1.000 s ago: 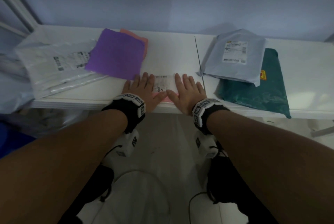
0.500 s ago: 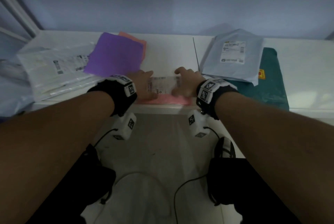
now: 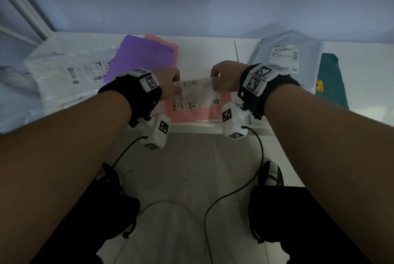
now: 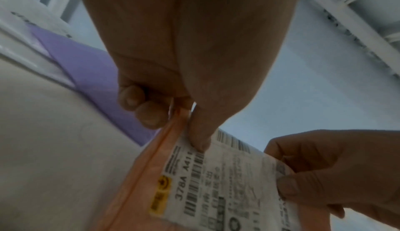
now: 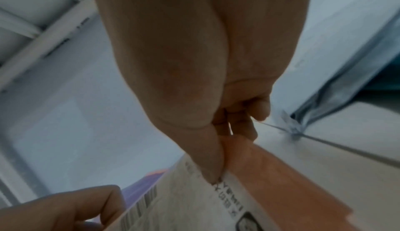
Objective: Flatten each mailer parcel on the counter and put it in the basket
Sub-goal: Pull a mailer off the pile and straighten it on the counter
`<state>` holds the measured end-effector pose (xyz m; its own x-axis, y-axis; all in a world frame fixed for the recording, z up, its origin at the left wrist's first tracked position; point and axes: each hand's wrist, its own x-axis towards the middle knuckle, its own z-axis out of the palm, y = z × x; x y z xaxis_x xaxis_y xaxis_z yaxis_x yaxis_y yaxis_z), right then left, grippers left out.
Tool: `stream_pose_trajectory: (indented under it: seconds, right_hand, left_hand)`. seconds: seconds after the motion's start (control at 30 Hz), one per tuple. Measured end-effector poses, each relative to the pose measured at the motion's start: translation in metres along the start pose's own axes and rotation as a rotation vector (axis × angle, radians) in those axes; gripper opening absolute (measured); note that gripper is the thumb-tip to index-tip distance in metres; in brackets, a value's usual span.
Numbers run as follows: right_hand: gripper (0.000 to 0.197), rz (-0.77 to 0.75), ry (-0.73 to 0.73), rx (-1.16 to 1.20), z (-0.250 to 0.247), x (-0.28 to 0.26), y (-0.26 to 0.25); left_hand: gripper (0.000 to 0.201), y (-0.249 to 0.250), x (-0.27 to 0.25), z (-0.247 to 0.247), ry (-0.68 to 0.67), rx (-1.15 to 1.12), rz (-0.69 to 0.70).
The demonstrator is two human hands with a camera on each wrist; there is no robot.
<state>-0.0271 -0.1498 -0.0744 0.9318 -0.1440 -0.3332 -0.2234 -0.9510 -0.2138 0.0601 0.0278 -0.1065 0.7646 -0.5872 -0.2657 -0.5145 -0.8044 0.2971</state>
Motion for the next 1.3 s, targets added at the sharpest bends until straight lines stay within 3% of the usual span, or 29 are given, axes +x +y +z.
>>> stream_pose_trajectory:
  seconds: [0.07,0.13,0.2,0.27,0.33,0.43,0.53,0.6,0.63,0.73,0.8,0.93,1.07,1.3]
  right_hand:
    - [0.023,-0.023,0.06,0.039,-0.012,-0.007,0.001]
    - [0.014,-0.016,0.107,0.233,-0.018,-0.012,0.002]
    - [0.016,-0.006,0.18,0.396,-0.016,-0.016,0.002]
    - [0.014,-0.023,0.278,0.361,-0.009,-0.016,0.003]
    - [0.015,-0.027,0.279,0.293,0.006,-0.017,0.004]
    - [0.016,-0.026,0.133,0.281,0.033,-0.019,0.012]
    - [0.023,0.127,0.117,0.632,0.049,-0.017,0.023]
    - [0.01,0.21,0.169,0.763,0.057,-0.014,0.027]
    - [0.003,0.237,0.184,0.725,0.059,-0.014,0.028]
    - [0.021,0.281,0.248,0.346,0.068,-0.009,0.025]
    - [0.023,0.178,0.381,0.128,0.076,-0.008,0.015]
    - [0.026,-0.092,0.496,0.143,0.11,0.003,0.001]
    - [0.039,-0.056,0.481,0.17,0.127,0.01,-0.003]
    - [0.059,0.061,0.323,0.098,0.128,-0.001,0.004]
  left_hand:
    - [0.017,0.002,-0.002,-0.015,0.081,-0.029,0.014]
    - [0.01,0.002,-0.003,-0.027,0.172,-0.05,0.014]
    - [0.011,0.002,-0.005,-0.032,0.231,-0.08,0.0]
    - [0.011,0.003,-0.014,-0.026,0.263,-0.077,0.0]
    - [0.009,0.001,-0.022,-0.009,0.226,-0.046,0.024]
    - [0.016,-0.004,-0.033,0.02,0.056,0.087,0.08]
    - [0.011,-0.005,-0.032,0.031,-0.005,0.271,0.08]
    - [0.01,0.001,-0.029,0.034,0.05,0.303,0.0]
    - [0.019,0.003,-0.027,0.037,0.107,0.285,-0.038]
    - [0.037,0.014,-0.022,0.048,0.299,0.213,0.011]
    - [0.041,0.02,-0.018,0.06,0.273,0.18,0.089]
    - [0.052,0.019,-0.012,0.09,0.205,0.127,0.126]
    - [0.053,0.014,-0.009,0.097,0.198,0.067,0.132]
    - [0.061,0.01,-0.017,0.096,0.194,0.105,0.1]
